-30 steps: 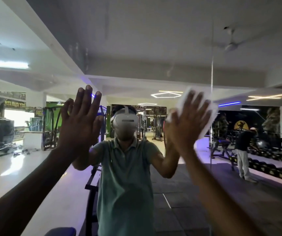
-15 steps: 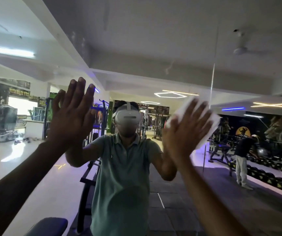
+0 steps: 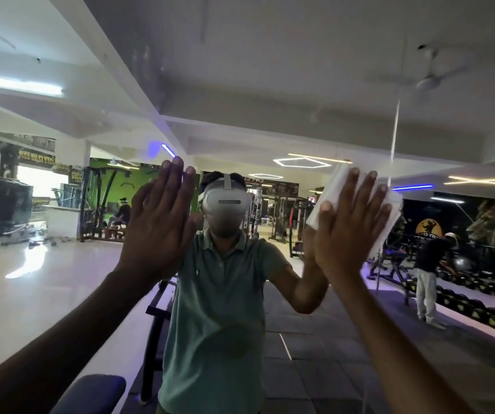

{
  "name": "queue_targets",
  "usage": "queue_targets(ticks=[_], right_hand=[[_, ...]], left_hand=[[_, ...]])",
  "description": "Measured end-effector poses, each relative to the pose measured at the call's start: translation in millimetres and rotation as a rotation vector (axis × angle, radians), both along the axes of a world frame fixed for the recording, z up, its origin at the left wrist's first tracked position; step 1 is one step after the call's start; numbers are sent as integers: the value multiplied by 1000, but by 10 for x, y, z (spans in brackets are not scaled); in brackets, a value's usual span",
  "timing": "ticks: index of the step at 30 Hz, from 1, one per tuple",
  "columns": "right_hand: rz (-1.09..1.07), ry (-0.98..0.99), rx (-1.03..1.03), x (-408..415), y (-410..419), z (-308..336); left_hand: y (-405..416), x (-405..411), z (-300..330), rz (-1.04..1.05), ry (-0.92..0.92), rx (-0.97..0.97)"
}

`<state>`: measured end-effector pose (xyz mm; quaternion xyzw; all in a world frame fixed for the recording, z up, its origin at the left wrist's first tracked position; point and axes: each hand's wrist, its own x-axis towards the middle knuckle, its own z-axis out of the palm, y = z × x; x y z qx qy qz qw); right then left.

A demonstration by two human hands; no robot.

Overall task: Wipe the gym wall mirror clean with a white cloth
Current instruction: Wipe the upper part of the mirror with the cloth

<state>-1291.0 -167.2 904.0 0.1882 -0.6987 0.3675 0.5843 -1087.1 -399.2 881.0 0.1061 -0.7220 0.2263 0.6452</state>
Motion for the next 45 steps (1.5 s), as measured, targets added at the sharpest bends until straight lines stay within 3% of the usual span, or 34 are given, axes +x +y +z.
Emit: queue_targets(ticks=[2, 6, 9, 11, 13, 16, 19, 21, 23, 27, 29, 32, 35, 37, 41, 43, 45], right_hand=[[23, -21, -16, 398, -388, 3], [121, 240, 427, 1004, -985, -350], [116, 420, 655, 926, -897, -131], [87, 488, 746, 720, -707, 179], [17, 386, 610, 422, -436, 513], [-63, 63, 156, 41, 36, 868], [-42, -119, -80, 285, -216, 834], [-64, 6, 20, 709, -700, 533], [-14, 148, 267, 1063, -1095, 127], [65, 364, 565, 860, -836, 96], [3, 326, 504, 489, -477, 290], [-52, 98, 134, 98, -58, 562], [-28, -83, -148, 326, -378, 566], [-30, -1, -69, 768, -845, 251], [163, 277, 502, 1216, -1189, -466], [175, 368, 592, 916, -879, -335], [114, 349, 524, 520, -493, -122]], left_hand=[[-56, 41, 24, -56, -12, -33], [-330, 350, 326, -99, 55, -183], [-464, 500, 647, -22, 146, -225], [-517, 482, 742, 35, 102, -193], [-593, 442, 738, 35, 37, -136], [-647, 374, 687, 17, 37, -120], [-656, 363, 699, 10, 41, -135], [-668, 367, 699, 9, 28, -129], [-684, 370, 696, -3, 22, -128], [-706, 391, 702, -31, 19, -143], [-723, 399, 706, -40, 5, -152], [-707, 397, 696, -26, 16, -154], [-694, 382, 685, -10, 23, -156], [-710, 389, 686, -5, 25, -151], [-580, 355, 670, -25, 25, -101], [-415, 284, 605, -46, -13, -114], [-290, 197, 476, -82, -42, -119]])
